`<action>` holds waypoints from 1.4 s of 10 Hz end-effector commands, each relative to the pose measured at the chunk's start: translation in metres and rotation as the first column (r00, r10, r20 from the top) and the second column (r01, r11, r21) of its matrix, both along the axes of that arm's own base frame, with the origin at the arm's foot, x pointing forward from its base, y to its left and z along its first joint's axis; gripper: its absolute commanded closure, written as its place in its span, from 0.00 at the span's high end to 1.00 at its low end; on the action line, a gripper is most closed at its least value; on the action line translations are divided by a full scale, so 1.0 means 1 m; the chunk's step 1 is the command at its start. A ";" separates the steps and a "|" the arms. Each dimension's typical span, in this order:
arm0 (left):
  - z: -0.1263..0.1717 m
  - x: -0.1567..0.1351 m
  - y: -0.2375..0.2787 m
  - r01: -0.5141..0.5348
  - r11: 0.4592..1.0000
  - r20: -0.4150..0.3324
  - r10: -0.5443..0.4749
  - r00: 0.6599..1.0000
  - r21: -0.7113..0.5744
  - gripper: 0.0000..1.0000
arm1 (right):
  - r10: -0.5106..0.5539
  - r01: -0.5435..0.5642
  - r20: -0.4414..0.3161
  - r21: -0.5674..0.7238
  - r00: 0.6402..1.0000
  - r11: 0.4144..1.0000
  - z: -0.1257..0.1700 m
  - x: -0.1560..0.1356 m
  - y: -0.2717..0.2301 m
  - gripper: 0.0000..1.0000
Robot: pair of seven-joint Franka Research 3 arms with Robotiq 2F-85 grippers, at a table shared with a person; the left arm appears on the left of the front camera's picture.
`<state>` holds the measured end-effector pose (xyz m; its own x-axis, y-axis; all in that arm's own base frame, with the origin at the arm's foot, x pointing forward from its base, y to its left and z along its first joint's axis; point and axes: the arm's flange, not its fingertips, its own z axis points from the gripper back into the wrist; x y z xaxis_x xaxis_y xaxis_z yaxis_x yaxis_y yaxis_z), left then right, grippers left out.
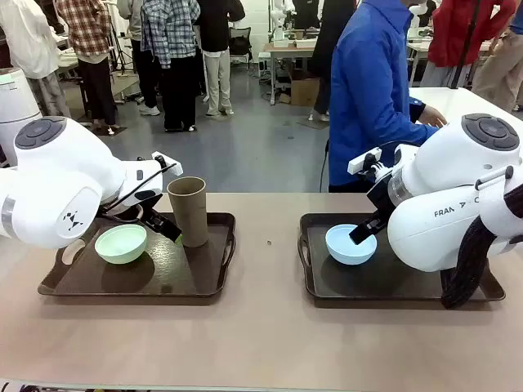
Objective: Set up a tray with a mat and arrange the tableware.
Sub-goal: Pick up the Picnic Bowl and Reusable plastic cup from the Handle tray in front of the human's position and hold them in the air.
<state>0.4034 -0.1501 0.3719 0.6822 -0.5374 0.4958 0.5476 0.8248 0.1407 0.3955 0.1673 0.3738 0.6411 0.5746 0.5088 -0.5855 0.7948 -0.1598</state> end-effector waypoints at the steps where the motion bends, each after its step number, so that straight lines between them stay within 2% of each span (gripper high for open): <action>1: 0.000 0.000 0.000 0.000 1.000 0.000 0.000 1.000 0.000 1.00 | 0.000 0.000 0.000 0.000 1.000 1.000 0.000 0.000 0.000 1.00; 14: 0.000 0.000 0.000 0.000 1.000 0.000 0.000 1.000 0.000 1.00 | 0.000 0.000 0.000 0.000 1.000 1.000 0.000 0.000 0.000 1.00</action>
<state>0.4032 -0.1506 0.3719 0.6816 -0.5384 0.4956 0.5484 0.8242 0.1412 0.3954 0.1675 0.3738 0.6404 0.5755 0.5086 -0.5861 0.7941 -0.1607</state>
